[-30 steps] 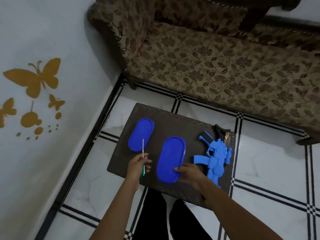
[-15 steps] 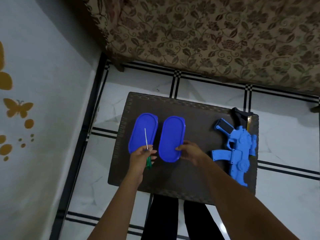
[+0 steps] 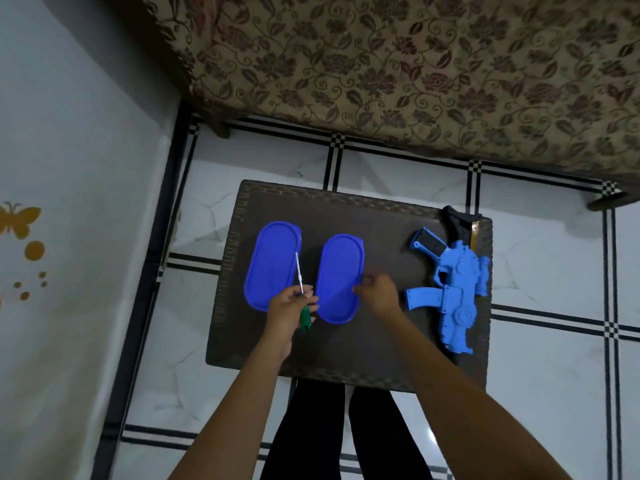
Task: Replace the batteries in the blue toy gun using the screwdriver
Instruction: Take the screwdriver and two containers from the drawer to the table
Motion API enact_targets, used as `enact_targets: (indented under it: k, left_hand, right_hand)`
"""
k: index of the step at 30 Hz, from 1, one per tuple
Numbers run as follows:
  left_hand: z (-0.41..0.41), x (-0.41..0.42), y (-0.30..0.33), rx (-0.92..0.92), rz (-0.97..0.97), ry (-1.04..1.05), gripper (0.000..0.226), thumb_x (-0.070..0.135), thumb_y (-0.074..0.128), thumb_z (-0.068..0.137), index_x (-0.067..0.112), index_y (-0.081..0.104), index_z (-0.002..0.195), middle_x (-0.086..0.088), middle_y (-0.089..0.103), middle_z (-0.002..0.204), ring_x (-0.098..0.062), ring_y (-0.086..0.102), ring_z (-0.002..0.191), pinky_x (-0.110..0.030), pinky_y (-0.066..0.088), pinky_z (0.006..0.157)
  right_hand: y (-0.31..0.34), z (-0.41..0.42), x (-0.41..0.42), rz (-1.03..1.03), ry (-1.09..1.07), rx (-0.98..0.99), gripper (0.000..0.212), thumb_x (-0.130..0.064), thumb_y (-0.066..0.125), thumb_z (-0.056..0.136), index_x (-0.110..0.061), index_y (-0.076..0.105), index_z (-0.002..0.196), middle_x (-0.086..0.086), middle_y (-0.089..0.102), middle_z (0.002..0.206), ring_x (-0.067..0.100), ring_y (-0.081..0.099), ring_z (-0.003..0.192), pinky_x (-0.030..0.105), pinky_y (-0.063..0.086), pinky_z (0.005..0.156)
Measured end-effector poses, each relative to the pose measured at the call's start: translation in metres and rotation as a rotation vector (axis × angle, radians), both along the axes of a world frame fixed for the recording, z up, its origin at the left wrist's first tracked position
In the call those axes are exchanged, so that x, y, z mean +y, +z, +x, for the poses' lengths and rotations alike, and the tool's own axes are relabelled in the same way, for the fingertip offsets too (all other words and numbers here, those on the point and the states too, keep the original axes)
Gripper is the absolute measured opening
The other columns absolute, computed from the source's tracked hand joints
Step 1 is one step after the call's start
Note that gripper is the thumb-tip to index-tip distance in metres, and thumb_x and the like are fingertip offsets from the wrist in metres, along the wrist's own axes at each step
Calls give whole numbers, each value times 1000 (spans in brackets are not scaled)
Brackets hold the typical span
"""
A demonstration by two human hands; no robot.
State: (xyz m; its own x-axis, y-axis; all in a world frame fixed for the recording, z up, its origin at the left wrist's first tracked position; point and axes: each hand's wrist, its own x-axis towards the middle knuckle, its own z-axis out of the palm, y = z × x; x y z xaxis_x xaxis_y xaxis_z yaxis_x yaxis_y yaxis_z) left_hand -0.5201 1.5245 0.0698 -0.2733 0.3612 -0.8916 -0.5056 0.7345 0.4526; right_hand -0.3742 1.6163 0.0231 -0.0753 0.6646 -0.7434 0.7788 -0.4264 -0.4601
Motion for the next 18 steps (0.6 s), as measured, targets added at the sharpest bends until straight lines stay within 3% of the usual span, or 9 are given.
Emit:
enact_targets:
  k: [3, 5, 7, 8, 10, 12, 13, 15, 18]
  left_hand:
    - [19, 11, 3, 23, 24, -12, 11, 2, 55, 91, 9, 62, 89, -9, 62, 85, -16, 60, 75, -27, 48, 67]
    - [35, 20, 5, 65, 34, -42, 12, 1, 54, 91, 3, 65, 96, -3, 60, 77, -8, 60, 65, -17, 46, 57]
    - [47, 27, 7, 72, 51, -77, 16, 3, 53, 92, 2, 64, 104, 0, 59, 74, -1, 58, 57, -8, 43, 48]
    - [53, 31, 7, 61, 63, -103, 16, 4, 53, 92, 2, 64, 104, 0, 59, 75, -5, 58, 62, -6, 43, 48]
    - [61, 35, 6, 45, 72, -171, 20, 5, 52, 93, 1, 63, 109, -4, 62, 86, -15, 58, 82, -9, 46, 60]
    - [62, 38, 1, 78, 59, -241, 27, 7, 52, 93, 0, 60, 118, -8, 62, 105, -21, 57, 99, -22, 47, 81]
    - [59, 38, -2, 114, 55, -285, 28, 9, 53, 93, 1, 60, 120, -10, 62, 114, -23, 57, 106, -28, 45, 90]
    - [52, 37, -11, 174, 48, -373, 29, 13, 54, 93, 4, 61, 119, -13, 62, 121, -26, 57, 112, -33, 43, 96]
    - [40, 33, -23, 222, 32, -424, 28, 14, 54, 92, 3, 62, 117, -14, 62, 120, -28, 57, 112, -34, 43, 97]
  right_hand:
    - [31, -10, -16, 66, 94, 108, 27, -12, 69, 81, -3, 65, 106, 9, 61, 88, 16, 55, 82, 26, 42, 73]
    - [45, -13, -31, 8, 198, 165, 22, -10, 68, 80, -2, 66, 101, 6, 61, 84, 13, 54, 80, 24, 43, 71]
    - [47, -11, -41, 28, 209, 148, 18, -7, 64, 79, -1, 66, 96, 13, 66, 82, 17, 57, 76, 32, 50, 71]
    - [46, -8, -41, 33, 154, 125, 15, -8, 63, 79, -2, 67, 92, 15, 66, 80, 18, 58, 73, 37, 53, 73]
    - [42, 1, -35, -34, 4, 93, 4, -10, 63, 79, -8, 64, 76, 12, 64, 71, 20, 60, 62, 41, 56, 73]
    - [34, 13, -26, -45, -101, 21, 18, -11, 63, 79, -10, 59, 62, 14, 62, 64, 21, 59, 57, 39, 55, 69]
    - [30, 19, -20, -20, -109, -46, 17, -12, 63, 80, -6, 62, 63, 17, 64, 67, 25, 61, 62, 38, 53, 68]
    - [18, 31, -10, 12, -68, -205, 22, -15, 61, 81, 5, 67, 86, 26, 68, 90, 34, 65, 86, 37, 49, 74]
    - [0, 34, 2, -45, 46, -328, 36, -17, 57, 86, 6, 56, 113, 25, 59, 119, 40, 55, 113, 41, 46, 89]
